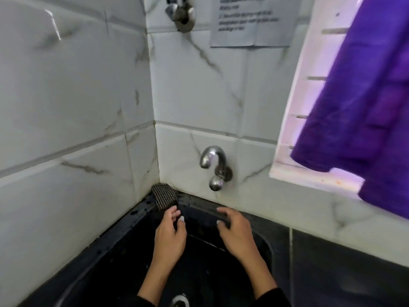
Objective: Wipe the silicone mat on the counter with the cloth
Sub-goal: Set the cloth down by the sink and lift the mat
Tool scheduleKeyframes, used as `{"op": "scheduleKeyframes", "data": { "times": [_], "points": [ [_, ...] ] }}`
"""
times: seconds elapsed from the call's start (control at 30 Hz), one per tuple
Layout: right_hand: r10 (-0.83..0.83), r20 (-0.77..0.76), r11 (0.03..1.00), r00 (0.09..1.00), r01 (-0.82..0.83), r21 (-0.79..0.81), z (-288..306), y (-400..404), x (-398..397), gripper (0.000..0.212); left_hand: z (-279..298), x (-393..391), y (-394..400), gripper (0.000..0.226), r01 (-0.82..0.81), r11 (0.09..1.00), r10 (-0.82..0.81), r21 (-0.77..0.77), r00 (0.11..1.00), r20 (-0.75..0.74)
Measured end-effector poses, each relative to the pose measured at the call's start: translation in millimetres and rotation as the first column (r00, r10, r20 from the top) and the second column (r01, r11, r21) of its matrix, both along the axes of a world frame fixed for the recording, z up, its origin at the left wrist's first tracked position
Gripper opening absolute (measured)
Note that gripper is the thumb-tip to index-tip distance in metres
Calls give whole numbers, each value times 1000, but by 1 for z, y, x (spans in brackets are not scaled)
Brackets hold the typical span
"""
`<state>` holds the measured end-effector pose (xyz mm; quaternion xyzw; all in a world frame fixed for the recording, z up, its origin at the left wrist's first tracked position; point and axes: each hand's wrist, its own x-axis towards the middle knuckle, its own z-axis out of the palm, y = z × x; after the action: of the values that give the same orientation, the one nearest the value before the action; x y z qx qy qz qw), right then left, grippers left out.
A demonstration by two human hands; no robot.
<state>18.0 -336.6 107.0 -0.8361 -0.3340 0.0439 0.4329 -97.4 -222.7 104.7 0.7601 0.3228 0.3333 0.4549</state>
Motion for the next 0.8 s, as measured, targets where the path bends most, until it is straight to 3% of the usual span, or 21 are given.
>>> {"op": "scheduleKeyframes", "data": {
  "times": [0.27,0.47,0.63,0.8],
  "points": [
    [-228,129,974,965,224,45,31,-214,-25,34,17,-9,-180,30,166,986,-167,-17,986,-10],
    [-422,17,906,906,422,-11,12,-374,-37,32,-7,-3,-306,32,281,957,-289,-78,950,-122],
    [-606,-83,795,791,600,-91,-14,-490,-44,32,-36,1,-377,35,321,935,-350,-148,903,-249],
    [-781,-152,625,606,748,-224,-42,-572,-50,35,-59,2,-412,36,334,928,-373,-166,837,-399]
  ]
}}
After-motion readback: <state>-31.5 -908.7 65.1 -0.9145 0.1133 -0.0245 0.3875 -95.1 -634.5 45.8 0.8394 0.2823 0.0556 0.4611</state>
